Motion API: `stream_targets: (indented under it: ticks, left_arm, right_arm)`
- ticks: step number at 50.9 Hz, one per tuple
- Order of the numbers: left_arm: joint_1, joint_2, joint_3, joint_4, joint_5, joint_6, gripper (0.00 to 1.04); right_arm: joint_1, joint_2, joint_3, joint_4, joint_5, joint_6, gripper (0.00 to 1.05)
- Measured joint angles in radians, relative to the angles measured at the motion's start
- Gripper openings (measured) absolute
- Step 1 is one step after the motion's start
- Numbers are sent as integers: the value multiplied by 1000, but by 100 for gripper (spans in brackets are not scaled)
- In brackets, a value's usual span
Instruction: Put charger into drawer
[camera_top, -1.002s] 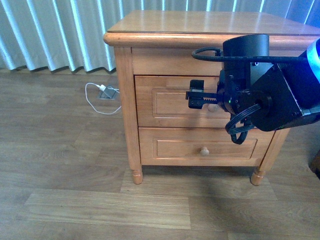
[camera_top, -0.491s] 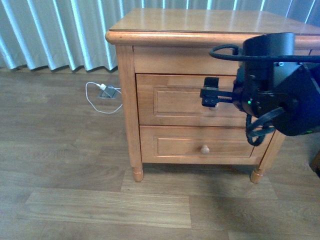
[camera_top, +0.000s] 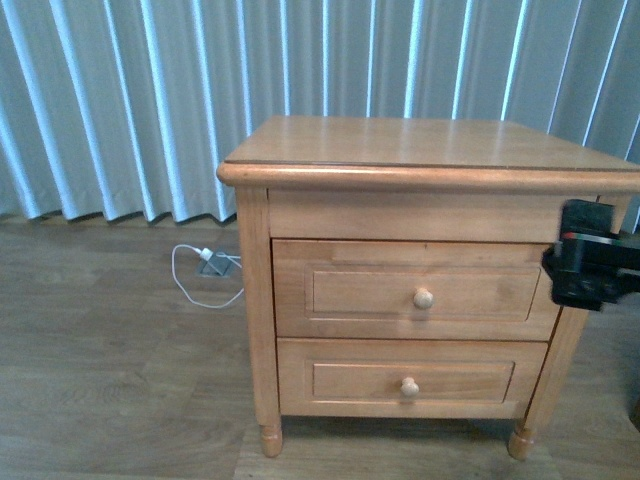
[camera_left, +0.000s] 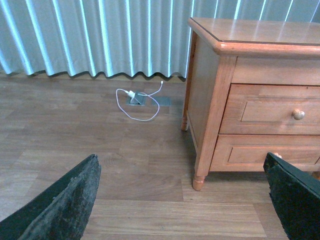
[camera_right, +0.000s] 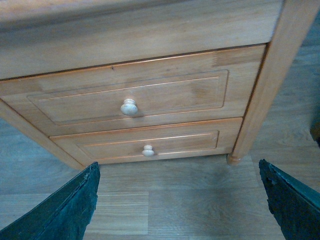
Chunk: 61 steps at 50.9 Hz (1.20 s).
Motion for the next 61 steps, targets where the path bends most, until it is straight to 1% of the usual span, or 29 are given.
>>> stream_targets:
  ticks: [4,9,12,19,24,33,34,36,37,38,41,48,50,51,61]
  left_arm:
    - [0,0,0,0,0,0,99]
    - [0,0,0,0,0,0,99]
    - [0,0,0,0,0,0,99]
    - [0,0,0,0,0,0,99]
    - [0,0,0,0,0,0,99]
    - [0,0,0,0,0,0,99]
    - [0,0,0,0,0,0,99]
    - [0,0,0,0,0,0,99]
    - [0,0,0,0,0,0,99]
    - [0,0,0,0,-2,0,99]
    - [0,0,0,0,-1,0,99]
    - [0,0,0,0,0,0,99]
    - [0,0,0,0,0,0,99]
    - [0,0,0,0,0,0,99]
    - [0,0,0,0,0,0,99]
  right_arm:
    - [-19,-149,-72,-69,-41,16,96]
    - [-59,-356,-163,-204,-116,34,96]
    - [-89,-505,-208,-310,-163,34,96]
    - [-108,-734,-257,-474,-208,29,96]
    - [-131,-843,-289,-490,-247,30,96]
    - [-139,-870,-293,-486,-249,29,96]
    - [-133,-873,-304,-462,-224,17,95]
    - [-116,-892,-354,-340,-126,-34,88]
    - [-119,-904,-381,-278,-105,-65,85]
    - [-139,-923,-415,-203,-102,-98,79]
    - [-174,-954,-454,-122,-82,-158,69]
    - [-188,-999,-496,-110,-80,-206,44]
    - [-188,-1009,-509,-111,-84,-211,37]
    - [-188,-1012,-511,-112,-83,-211,35]
    - [-188,-1078,-550,-135,-82,-225,1]
